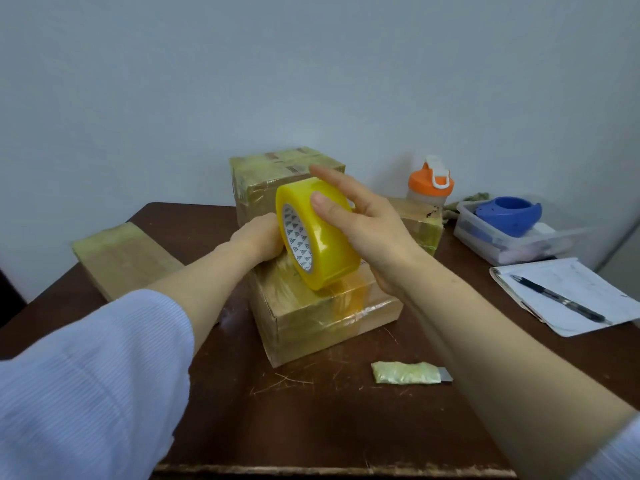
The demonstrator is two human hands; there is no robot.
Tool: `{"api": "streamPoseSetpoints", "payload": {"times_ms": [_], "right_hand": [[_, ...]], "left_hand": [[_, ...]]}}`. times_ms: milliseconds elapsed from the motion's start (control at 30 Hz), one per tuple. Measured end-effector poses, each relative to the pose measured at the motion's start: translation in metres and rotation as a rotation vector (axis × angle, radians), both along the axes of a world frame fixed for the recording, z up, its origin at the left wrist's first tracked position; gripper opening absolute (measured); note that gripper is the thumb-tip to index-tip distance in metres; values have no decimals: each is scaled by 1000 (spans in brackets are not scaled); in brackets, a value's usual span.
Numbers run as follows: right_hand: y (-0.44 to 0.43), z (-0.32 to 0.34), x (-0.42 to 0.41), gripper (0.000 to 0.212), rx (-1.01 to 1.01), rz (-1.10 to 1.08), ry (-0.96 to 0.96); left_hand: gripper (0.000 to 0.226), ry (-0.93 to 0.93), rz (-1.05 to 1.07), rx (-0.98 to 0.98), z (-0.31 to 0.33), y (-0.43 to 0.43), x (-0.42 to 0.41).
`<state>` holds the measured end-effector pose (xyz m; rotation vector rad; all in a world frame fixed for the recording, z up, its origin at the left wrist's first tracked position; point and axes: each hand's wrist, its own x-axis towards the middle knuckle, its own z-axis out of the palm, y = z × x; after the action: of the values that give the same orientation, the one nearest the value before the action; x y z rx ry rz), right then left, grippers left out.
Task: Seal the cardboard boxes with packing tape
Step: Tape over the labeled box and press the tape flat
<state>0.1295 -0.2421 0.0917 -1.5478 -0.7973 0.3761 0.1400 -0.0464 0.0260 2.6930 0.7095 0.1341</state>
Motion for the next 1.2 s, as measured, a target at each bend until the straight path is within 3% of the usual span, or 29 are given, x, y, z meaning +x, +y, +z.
{"api": "streamPoseSetpoints", "payload": {"times_ms": [133,200,333,567,733,867,1133,1200], "right_hand": [[-6,7,-15,12,42,-102,8],[-20,9,-25,8,-12,-110,-37],[-55,-11,-42,10,-154,-84,-23],[-81,-67,-50,8,-349,-122,194],[-78,-69,-36,9,-405,-83,250],[-74,-68,-29,15,-443,-50,257],[-73,-64,-23,18,-498,10,251],[-72,-63,-24,18,-499,25,265]], "left_hand": [[18,-45,34,-12,-9,4,2],[27,-64,68,8,-9,2,0],[55,-96,16,-35,-6,0,-2],[55,-40,1,-17,-1,-9,-4],[51,21,-45,317,13,-38,0],[89,128,-161,186,-8,-80,-7],[102,57,-194,249,-15,-109,-31],[92,89,-233,234,-22,-116,-36]]}}
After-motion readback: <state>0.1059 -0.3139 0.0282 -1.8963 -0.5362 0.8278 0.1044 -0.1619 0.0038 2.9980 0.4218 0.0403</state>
